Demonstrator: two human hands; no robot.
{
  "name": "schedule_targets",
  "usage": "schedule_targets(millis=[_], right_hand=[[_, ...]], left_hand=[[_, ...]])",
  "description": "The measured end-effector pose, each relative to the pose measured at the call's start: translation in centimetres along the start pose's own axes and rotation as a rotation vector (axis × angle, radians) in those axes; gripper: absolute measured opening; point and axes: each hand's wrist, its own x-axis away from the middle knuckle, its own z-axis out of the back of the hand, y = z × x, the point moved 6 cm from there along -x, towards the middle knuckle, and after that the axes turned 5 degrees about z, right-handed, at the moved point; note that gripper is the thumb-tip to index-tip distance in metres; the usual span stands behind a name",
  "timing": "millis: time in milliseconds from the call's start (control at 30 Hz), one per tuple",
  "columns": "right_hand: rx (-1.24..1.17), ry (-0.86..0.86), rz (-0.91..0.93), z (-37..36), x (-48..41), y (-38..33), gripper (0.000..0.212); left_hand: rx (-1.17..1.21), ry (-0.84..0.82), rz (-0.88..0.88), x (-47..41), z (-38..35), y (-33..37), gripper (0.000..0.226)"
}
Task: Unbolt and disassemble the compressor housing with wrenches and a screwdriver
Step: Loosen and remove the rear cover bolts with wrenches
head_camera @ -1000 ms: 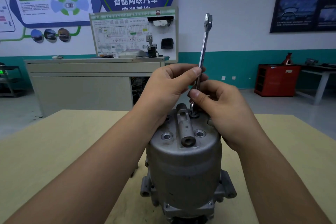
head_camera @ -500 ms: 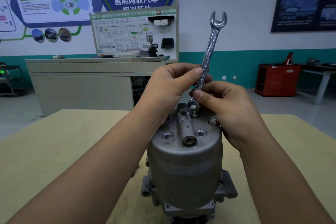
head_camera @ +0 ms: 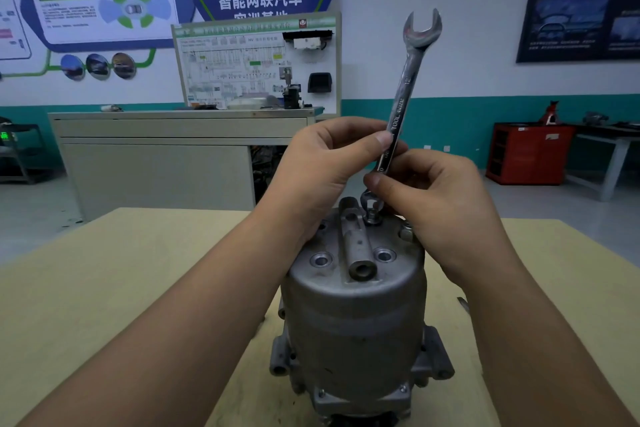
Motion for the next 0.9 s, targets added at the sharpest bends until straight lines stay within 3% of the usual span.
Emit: schedule_targets(millis=[300, 533, 900], right_hand=[[0.131, -0.034, 0.021, 0.1, 0.2, -0.4, 0.021], [0.145, -0.012, 0.021, 0.3, 0.3, -1.1, 0.007], [0.194, 0.002, 0.035, 0.0, 0.3, -1.0, 0.015]], left_hand=[[-0.050, -0.060, -0.015, 0.3, -0.6, 0.3, 0.002], [-0.082, -0.057, -0.045, 0.1, -0.5, 0.2, 0.013], [-0.089, -0.061, -0.049, 0.1, -0.5, 0.2, 0.011]])
